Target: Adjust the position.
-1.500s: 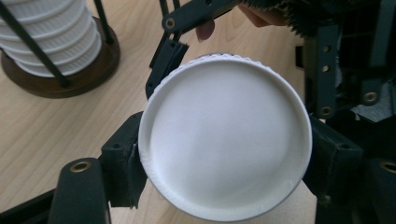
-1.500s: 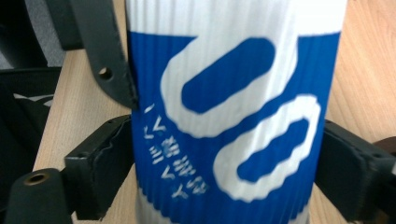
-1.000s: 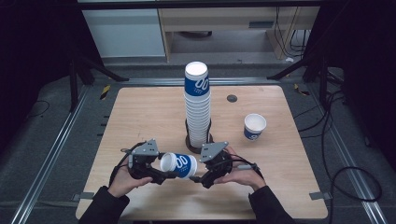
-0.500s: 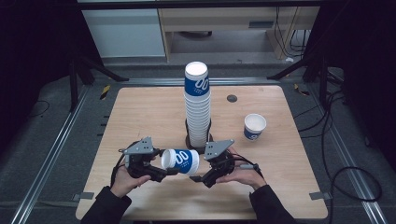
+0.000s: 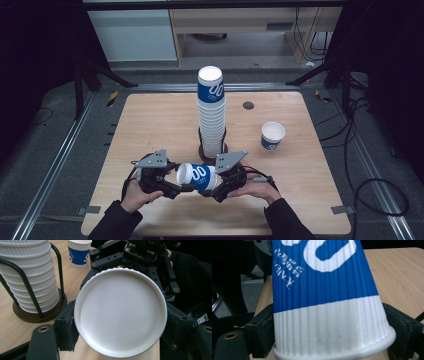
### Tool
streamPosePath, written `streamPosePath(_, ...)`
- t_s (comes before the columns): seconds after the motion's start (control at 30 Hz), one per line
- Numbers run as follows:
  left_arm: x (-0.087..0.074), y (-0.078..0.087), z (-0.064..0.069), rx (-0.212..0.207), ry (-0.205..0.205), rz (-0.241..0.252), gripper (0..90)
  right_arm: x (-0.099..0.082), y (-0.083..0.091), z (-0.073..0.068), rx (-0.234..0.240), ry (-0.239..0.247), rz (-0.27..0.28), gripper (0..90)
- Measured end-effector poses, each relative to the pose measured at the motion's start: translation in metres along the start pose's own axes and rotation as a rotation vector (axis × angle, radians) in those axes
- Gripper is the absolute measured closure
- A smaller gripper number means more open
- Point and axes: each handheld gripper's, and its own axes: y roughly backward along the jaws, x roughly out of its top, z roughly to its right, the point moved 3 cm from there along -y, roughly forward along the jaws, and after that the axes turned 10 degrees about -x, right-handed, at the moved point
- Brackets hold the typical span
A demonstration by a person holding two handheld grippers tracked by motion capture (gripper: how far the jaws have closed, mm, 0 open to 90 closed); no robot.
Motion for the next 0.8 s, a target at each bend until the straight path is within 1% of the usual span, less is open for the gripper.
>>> streamPosePath(0.2, 0.000, 0.000, -0.002, -0.013, 0.010, 0.001, 26.1, 0.000, 0.001, -0.001, 0.007, 0.002, -0.004, 15.6)
streamPosePath(0.23, 0.000, 0.000, -0.002, -0.017, 0.017, 0.002, 25.9, 0.000, 0.001, 0.000, 0.008, 0.000, -0.005, 16.0)
streamPosePath(0.3, 0.000, 0.001, -0.002, -0.015, 0.013, -0.006, 24.1, 0.000, 0.002, 0.000, 0.012, -0.001, -0.005, 16.4)
streamPosePath(0.33, 0.000, 0.002, -0.002, -0.021, 0.014, -0.022, 22.8, 0.000, 0.003, 0.000, 0.013, -0.003, -0.007, 16.5)
streamPosePath(0.4, 0.000, 0.004, -0.002, -0.005, 0.003, -0.050, 19.3, 0.000, 0.005, 0.000, 0.013, -0.001, -0.018, 16.5)
streamPosePath(0.43, -0.001, 0.006, -0.002, -0.007, 0.003, -0.070, 18.8, -0.001, 0.006, 0.001, 0.008, 0.006, -0.027, 16.5)
streamPosePath(0.5, -0.002, 0.008, -0.003, 0.015, -0.007, -0.099, 17.3, -0.001, 0.007, 0.001, -0.001, 0.019, -0.040, 16.4)
streamPosePath(0.53, -0.003, 0.008, -0.004, 0.003, 0.001, -0.124, 16.7, -0.001, 0.007, 0.001, -0.003, 0.024, -0.050, 16.3)
streamPosePath(0.57, -0.004, 0.007, -0.004, 0.003, -0.005, -0.152, 14.8, -0.002, 0.006, 0.001, -0.007, 0.031, -0.060, 16.2)
streamPosePath(0.67, -0.009, 0.001, -0.005, 0.017, -0.015, -0.236, 14.4, -0.005, 0.003, 0.000, -0.009, 0.048, -0.095, 16.1)
streamPosePath(0.7, -0.011, -0.001, -0.005, 0.024, -0.017, -0.253, 14.4, -0.006, 0.001, -0.001, -0.011, 0.058, -0.110, 16.0)
streamPosePath(0.73, -0.012, -0.004, -0.005, 0.022, -0.019, -0.275, 14.5, -0.007, -0.001, -0.003, -0.006, 0.064, -0.127, 16.0)
streamPosePath(0.8, -0.014, -0.009, -0.004, 0.033, -0.031, -0.311, 14.5, -0.010, -0.006, -0.006, 0.000, 0.082, -0.156, 15.9)
